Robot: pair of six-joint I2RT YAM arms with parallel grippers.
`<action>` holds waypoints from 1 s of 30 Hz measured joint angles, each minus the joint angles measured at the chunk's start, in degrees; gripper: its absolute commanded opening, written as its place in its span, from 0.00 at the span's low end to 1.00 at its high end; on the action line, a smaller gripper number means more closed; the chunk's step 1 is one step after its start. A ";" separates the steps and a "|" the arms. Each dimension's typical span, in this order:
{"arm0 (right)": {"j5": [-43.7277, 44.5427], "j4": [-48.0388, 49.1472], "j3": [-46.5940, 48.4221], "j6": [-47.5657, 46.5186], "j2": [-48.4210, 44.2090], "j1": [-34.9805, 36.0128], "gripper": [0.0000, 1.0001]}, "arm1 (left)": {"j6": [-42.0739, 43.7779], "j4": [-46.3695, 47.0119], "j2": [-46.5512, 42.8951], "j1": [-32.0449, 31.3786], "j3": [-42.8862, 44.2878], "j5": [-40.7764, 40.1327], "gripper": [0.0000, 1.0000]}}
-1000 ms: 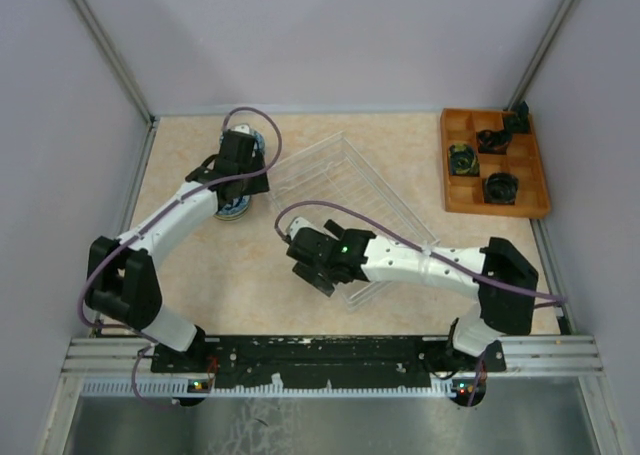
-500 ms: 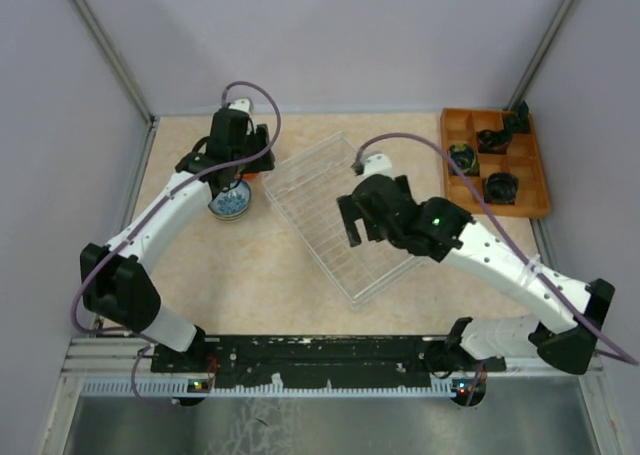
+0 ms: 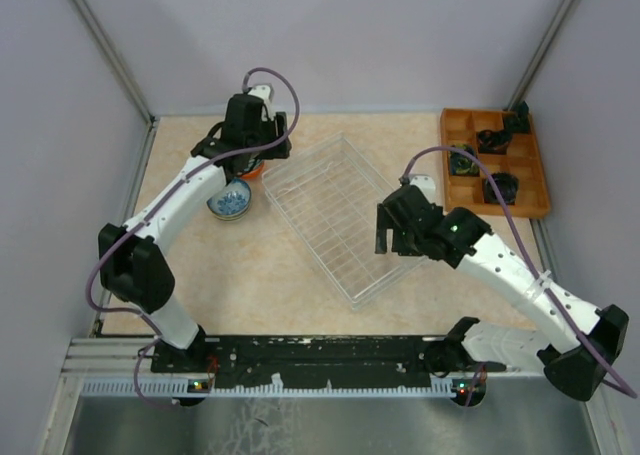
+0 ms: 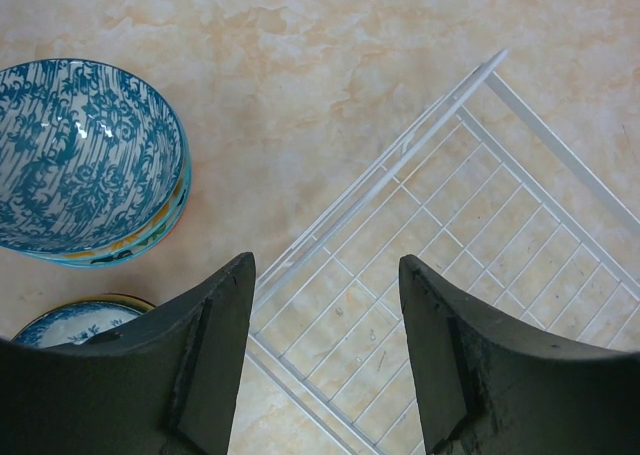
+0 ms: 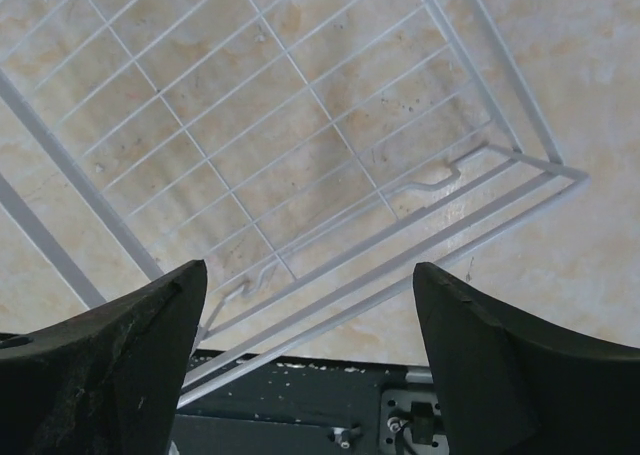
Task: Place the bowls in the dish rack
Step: Adjust the dish rack at the center of the board.
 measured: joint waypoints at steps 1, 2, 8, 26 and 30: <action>-0.24 0.04 -0.70 0.57 0.17 -0.04 0.84 | 0.07 0.09 -0.04 -0.13 0.00 0.02 0.66; -0.42 0.02 -1.55 1.29 0.37 -0.15 0.83 | 0.11 0.11 -0.07 -0.26 -0.02 0.09 0.66; -0.83 0.13 -3.10 3.30 0.42 -0.79 0.79 | 0.17 0.09 -0.13 -0.50 -0.24 0.42 0.66; -2.36 -1.27 -6.14 6.75 -3.32 -1.01 0.78 | 0.20 0.26 -0.59 -0.87 -1.09 1.46 0.66; -2.29 -0.74 -6.56 7.45 0.48 -1.05 0.72 | 0.17 0.31 -1.49 -1.01 -2.38 1.88 0.66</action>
